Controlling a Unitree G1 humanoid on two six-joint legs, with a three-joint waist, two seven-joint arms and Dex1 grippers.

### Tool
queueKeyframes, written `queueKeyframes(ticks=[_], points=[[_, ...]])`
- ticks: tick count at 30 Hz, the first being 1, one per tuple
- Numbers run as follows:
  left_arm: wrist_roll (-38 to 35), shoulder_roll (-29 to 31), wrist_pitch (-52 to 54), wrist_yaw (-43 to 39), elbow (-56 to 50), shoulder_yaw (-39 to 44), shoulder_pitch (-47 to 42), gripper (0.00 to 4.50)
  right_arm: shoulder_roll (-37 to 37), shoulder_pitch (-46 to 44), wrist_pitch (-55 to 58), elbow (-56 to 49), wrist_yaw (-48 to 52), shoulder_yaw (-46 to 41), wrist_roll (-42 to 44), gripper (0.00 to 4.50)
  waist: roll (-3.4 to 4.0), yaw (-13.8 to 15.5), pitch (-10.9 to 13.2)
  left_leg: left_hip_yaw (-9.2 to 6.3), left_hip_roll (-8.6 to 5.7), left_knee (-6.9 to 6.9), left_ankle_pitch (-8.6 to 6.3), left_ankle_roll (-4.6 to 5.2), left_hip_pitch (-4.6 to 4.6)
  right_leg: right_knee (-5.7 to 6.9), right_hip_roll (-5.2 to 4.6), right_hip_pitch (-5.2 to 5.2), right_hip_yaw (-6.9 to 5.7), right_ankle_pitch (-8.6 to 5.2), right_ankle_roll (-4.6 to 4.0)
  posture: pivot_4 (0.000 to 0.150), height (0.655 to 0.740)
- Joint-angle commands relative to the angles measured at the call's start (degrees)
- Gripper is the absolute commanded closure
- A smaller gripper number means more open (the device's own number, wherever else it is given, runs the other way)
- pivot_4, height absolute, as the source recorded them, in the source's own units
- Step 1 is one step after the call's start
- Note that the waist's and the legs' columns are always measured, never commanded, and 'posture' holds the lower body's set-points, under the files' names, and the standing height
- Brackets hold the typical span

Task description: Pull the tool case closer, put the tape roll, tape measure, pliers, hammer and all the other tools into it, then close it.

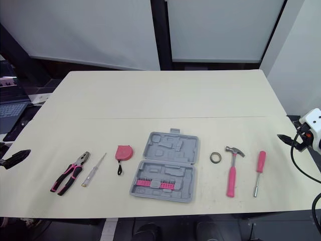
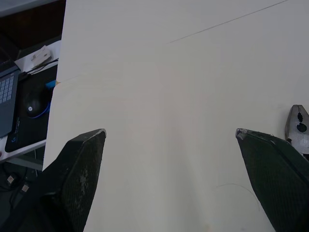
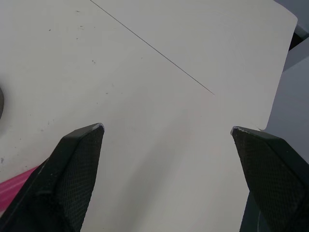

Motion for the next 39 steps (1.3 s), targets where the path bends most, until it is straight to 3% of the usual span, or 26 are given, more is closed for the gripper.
queueKeyframes(ticks=[1, 9, 24, 27, 31, 32, 35, 39], points=[[0.3, 1.7, -0.8, 0.3, 0.5, -0.2, -0.9, 0.02, -1.4, -0.3, 1.2, -3.9, 0.2, -0.6, 0.8, 0.00, 0.00, 0.0, 0.0, 0.00, 0.00, 0.00, 0.00, 0.00, 0.00, 0.00, 0.00, 0.00, 0.00, 0.00, 0.00, 0.150, 0.7400], [0.7, 1.5, -2.0, 1.1, 2.4, -0.8, -3.0, 0.02, -1.9, 1.6, 3.6, -7.9, -0.2, -1.3, 1.4, 0.00, 0.00, 0.1, 0.0, -0.02, -0.01, 0.01, 0.00, 0.00, -0.02, 0.01, 0.00, 0.00, -0.02, 0.00, 0.00, 0.150, 0.7400], [0.0, 2.1, -1.2, -1.1, 3.5, -0.4, -3.8, 0.02, -1.6, -0.1, -0.6, -1.7, 0.0, -0.2, 0.2, 0.00, 0.00, 0.0, 0.0, 0.01, -0.01, 0.01, 0.00, 0.00, 0.01, 0.01, 0.00, 0.00, -0.02, 0.00, 0.00, 0.150, 0.7400], [-1.8, 2.7, 1.3, -4.3, 1.8, 0.5, -3.5, 0.02, -1.1, 0.7, 1.2, -5.7, 0.9, 0.7, 0.3, 0.00, 0.00, 0.0, 0.0, 0.01, 0.00, 0.01, 0.00, 0.00, 0.00, 0.01, 0.01, 0.00, -0.02, 0.00, 0.00, 0.150, 0.7400], [-6.4, 1.0, 8.8, -9.9, -14.2, 0.2, -0.4, 0.02, 0.6, 4.3, 10.9, -20.6, 3.4, 3.0, 2.1, 0.00, -0.01, 0.1, 0.0, -0.07, 0.02, 0.04, 0.00, 0.00, -0.07, 0.03, 0.01, -0.01, -0.02, 0.00, 0.00, 0.150, 0.7400], [-7.4, 0.1, 11.0, -10.2, -19.3, -0.5, 0.3, 0.20, 1.4, 4.9, 13.3, -24.4, 3.1, 3.5, 2.4, 0.00, -0.01, 0.1, 0.0, -0.15, 0.03, 0.06, 0.00, -0.01, -0.08, 0.03, 0.00, 0.00, -0.03, 0.00, 0.00, 0.150, 0.7400], [-8.6, -2.1, 16.5, -10.0, -32.6, -4.1, 1.9, 0.87, 3.5, 7.6, 19.6, -36.9, 3.2, 6.3, 2.5, 0.61, 0.00, 0.3, 0.0, -0.44, 0.02, 0.08, 0.00, -0.01, -0.13, 0.03, -0.01, 0.01, -0.01, 0.00, 0.00, 0.150, 0.7400], [-7.5, -4.6, 20.5, -8.6, -45.7, -10.1, 3.3, 2.01, 4.4, 11.5, 24.2, -49.7, 3.9, 11.3, 0.7, 1.84, 0.01, 0.8, 0.0, -0.54, -0.04, 0.08, 0.00, -0.01, -0.20, 0.00, 0.01, -0.01, 0.00, 0.00, 0.01, 0.150, 0.7400]])
